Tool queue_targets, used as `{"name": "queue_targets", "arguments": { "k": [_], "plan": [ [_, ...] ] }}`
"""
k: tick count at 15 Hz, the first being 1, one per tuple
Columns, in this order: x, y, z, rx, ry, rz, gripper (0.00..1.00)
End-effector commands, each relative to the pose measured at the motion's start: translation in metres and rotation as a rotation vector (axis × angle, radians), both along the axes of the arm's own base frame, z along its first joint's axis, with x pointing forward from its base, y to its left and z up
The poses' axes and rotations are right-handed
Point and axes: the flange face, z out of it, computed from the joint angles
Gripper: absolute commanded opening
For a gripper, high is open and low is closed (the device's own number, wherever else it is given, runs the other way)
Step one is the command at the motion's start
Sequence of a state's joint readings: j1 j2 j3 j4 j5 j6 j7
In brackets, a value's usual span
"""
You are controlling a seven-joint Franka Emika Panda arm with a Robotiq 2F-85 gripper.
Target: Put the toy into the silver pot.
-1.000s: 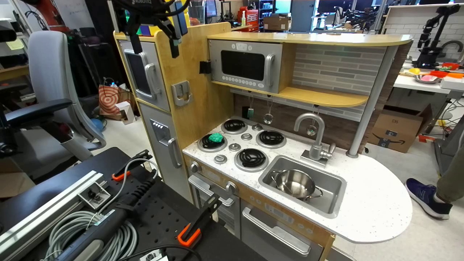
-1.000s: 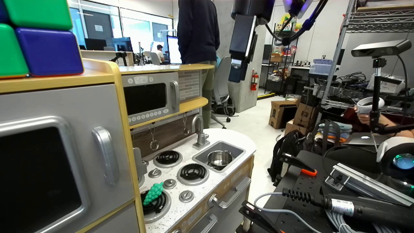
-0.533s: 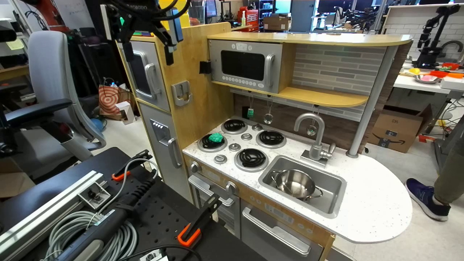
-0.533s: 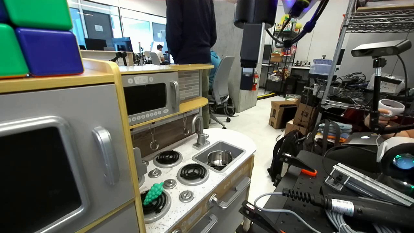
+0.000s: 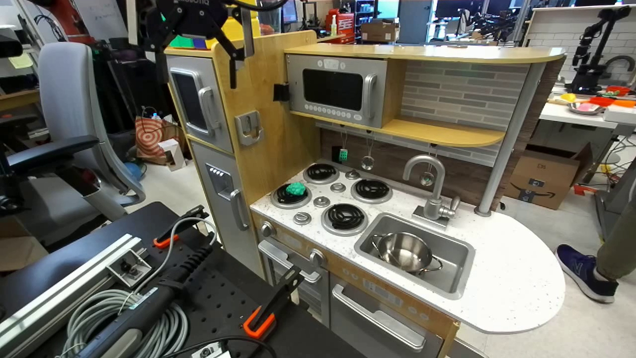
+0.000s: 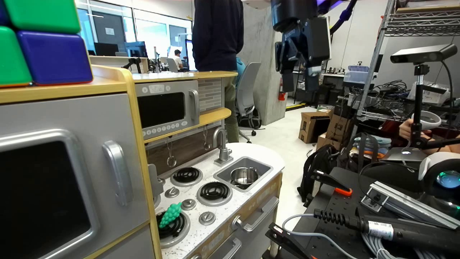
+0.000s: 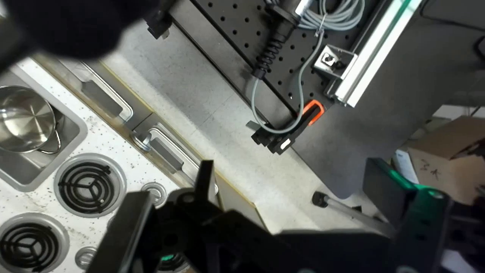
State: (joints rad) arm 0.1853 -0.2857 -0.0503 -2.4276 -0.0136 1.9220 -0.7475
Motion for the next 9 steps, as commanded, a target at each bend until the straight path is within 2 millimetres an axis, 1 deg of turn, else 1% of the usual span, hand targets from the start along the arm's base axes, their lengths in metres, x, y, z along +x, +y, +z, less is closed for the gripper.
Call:
{"name": "queue_targets", "arguments": {
  "k": [1, 4, 7, 9],
  "plan": [
    [0.003, -0.003, 0.001, -0.017, 0.017, 0.038, 1.00],
    [0.009, -0.004, 0.000, -0.038, 0.040, 0.081, 1.00],
    [0.010, -0.003, -0.002, -0.041, 0.042, 0.089, 1.00],
    [0.013, -0.001, -0.003, -0.022, -0.012, 0.079, 1.00]
  ]
}}
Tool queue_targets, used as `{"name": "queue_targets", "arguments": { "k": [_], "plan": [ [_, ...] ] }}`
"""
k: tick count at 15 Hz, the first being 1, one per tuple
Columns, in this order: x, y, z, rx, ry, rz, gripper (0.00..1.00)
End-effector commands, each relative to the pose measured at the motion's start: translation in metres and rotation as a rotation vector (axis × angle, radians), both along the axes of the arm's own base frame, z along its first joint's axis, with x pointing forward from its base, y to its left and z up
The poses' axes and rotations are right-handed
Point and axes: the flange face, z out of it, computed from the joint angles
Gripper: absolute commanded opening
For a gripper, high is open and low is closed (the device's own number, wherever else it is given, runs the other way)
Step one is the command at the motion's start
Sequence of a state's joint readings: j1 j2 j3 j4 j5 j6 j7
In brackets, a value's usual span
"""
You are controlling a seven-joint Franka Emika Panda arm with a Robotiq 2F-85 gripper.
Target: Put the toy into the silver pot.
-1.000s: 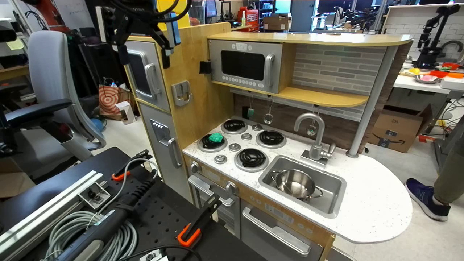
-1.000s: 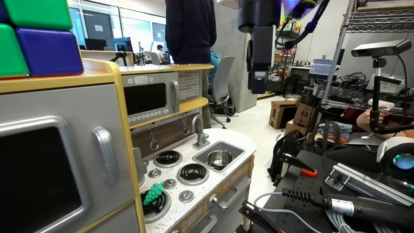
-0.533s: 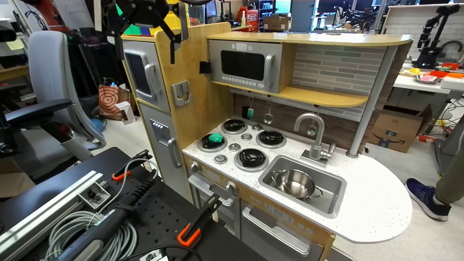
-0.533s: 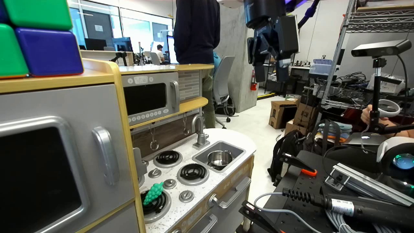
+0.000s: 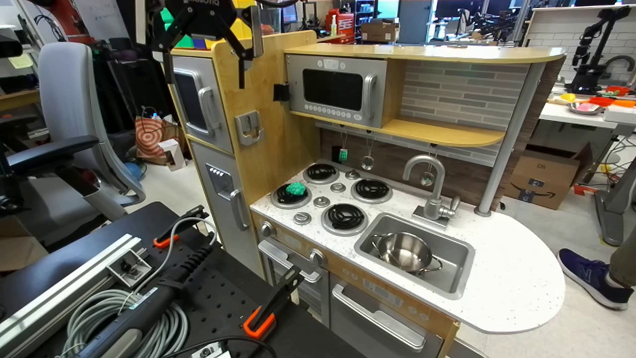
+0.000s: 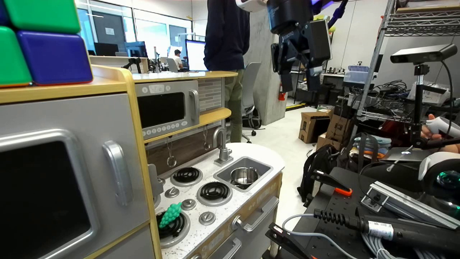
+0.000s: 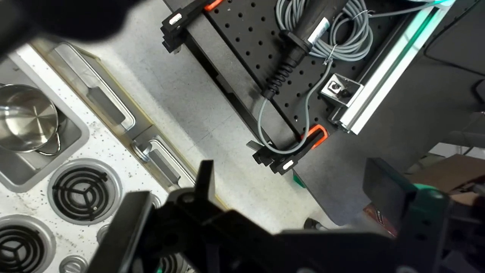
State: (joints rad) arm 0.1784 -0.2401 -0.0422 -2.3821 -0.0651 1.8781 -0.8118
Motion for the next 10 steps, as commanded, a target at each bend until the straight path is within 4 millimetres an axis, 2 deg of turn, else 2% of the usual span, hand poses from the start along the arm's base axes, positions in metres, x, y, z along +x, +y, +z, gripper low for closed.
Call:
{"name": "queue_targets", "arguments": {
  "k": [1, 7, 10],
  "plan": [
    [0.007, 0.001, -0.001, 0.032, -0.097, -0.014, 1.00],
    [0.048, 0.010, -0.013, 0.087, -0.391, 0.002, 1.00],
    [0.076, 0.010, -0.033, 0.061, -0.464, -0.008, 1.00]
  ]
}}
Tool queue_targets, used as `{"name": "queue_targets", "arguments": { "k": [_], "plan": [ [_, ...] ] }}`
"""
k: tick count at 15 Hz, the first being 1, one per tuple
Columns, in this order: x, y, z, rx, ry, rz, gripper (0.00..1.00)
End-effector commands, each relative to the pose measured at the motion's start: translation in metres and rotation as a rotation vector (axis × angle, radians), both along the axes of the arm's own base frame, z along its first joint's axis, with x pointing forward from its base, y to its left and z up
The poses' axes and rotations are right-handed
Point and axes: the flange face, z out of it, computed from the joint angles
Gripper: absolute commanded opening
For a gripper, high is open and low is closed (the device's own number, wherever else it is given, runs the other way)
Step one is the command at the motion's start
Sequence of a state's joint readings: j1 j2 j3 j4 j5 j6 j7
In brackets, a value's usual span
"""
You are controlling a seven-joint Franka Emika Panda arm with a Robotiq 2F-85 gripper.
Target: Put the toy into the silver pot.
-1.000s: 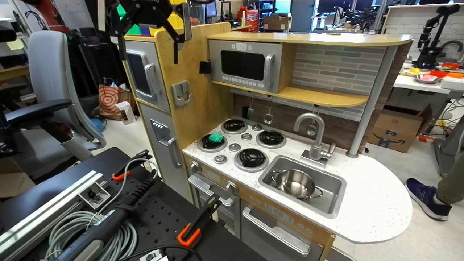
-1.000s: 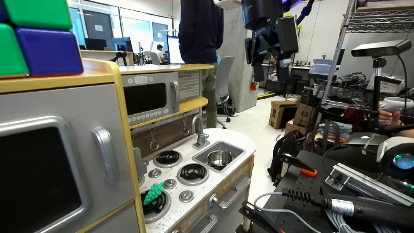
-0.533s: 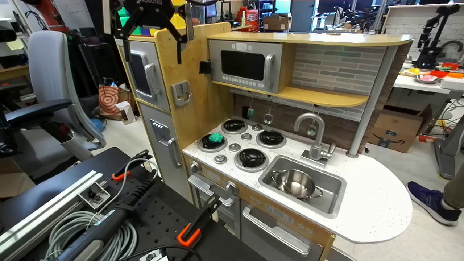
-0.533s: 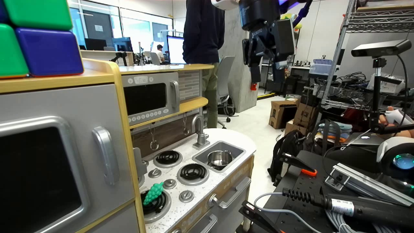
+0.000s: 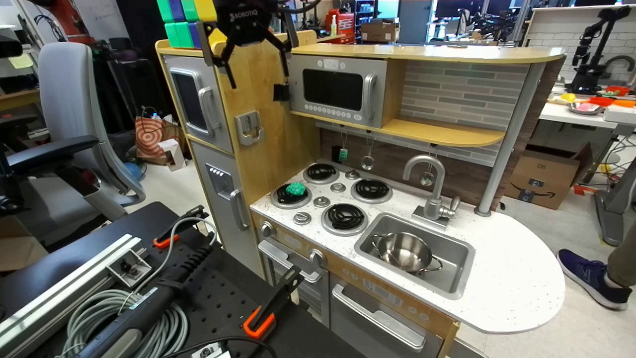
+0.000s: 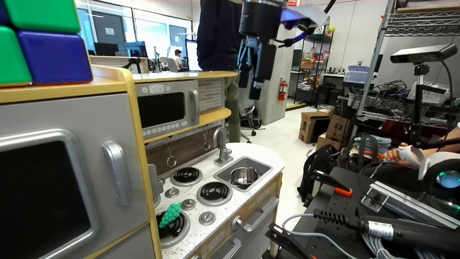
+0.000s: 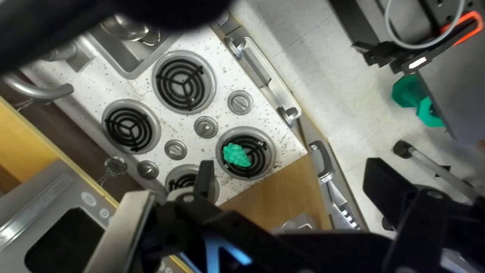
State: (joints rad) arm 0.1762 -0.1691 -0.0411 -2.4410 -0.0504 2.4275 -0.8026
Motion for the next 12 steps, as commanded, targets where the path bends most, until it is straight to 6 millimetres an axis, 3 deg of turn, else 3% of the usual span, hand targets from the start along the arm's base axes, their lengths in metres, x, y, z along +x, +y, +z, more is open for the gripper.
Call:
{"name": "queue_targets", "arguments": {
  "k": [1, 5, 12],
  "plan": [
    [0.038, -0.002, -0.029, -0.029, -0.045, -0.036, 1.00],
    [0.070, 0.002, -0.061, -0.092, 0.012, -0.101, 1.00],
    [0.119, 0.040, -0.126, -0.177, 0.118, -0.200, 1.00]
  ]
}}
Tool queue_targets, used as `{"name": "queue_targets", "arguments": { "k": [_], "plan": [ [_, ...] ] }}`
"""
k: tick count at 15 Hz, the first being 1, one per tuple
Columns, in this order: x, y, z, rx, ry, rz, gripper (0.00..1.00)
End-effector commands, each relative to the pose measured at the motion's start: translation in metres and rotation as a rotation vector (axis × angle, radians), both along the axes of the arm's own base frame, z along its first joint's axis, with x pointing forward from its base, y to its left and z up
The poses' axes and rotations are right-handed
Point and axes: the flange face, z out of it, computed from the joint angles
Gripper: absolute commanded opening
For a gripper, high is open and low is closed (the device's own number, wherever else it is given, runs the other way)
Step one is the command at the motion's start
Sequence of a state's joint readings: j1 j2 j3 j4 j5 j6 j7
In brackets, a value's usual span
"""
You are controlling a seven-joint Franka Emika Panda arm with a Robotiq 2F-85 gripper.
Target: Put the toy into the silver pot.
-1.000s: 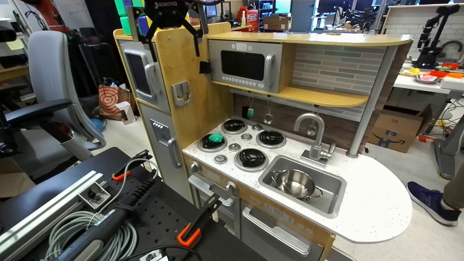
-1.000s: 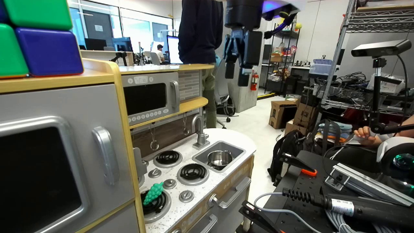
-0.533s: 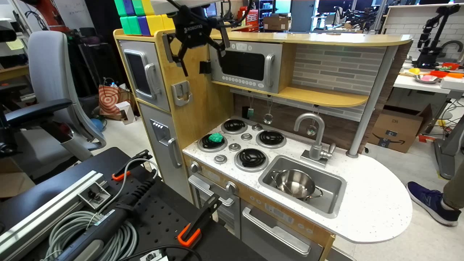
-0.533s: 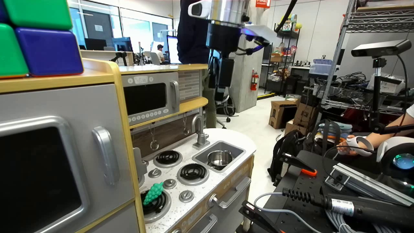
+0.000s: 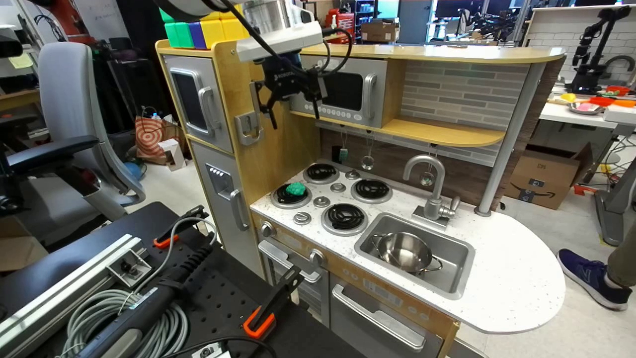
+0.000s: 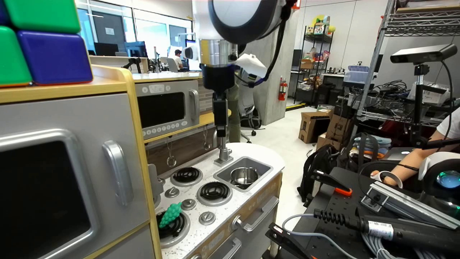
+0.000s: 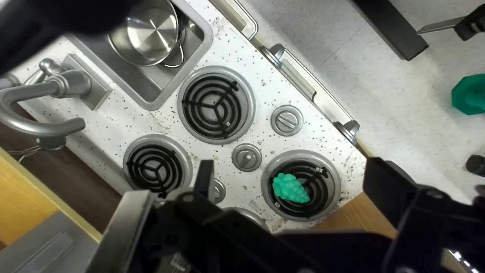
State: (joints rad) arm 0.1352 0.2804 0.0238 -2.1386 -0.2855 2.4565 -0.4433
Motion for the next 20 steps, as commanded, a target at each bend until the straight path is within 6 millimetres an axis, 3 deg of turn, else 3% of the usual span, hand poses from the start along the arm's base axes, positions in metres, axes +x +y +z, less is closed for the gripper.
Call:
{"name": "queue_targets", "arguments": {
  "k": [1, 3, 4, 9, 11, 16, 20],
  "plan": [
    [0.030, 0.017, -0.029, -0.044, 0.079, -0.046, 1.00],
    [0.031, 0.019, -0.035, -0.089, 0.155, -0.073, 1.00],
    [0.020, 0.014, -0.034, -0.037, 0.110, -0.049, 1.00],
    [0.021, 0.015, -0.040, -0.040, 0.124, -0.052, 1.00],
    [0.016, 0.014, -0.038, 0.093, 0.005, -0.046, 1.00],
    [0.001, 0.009, -0.065, 0.261, -0.195, 0.039, 1.00],
    [-0.010, 0.015, -0.086, 0.363, -0.238, 0.141, 1.00]
  ]
}}
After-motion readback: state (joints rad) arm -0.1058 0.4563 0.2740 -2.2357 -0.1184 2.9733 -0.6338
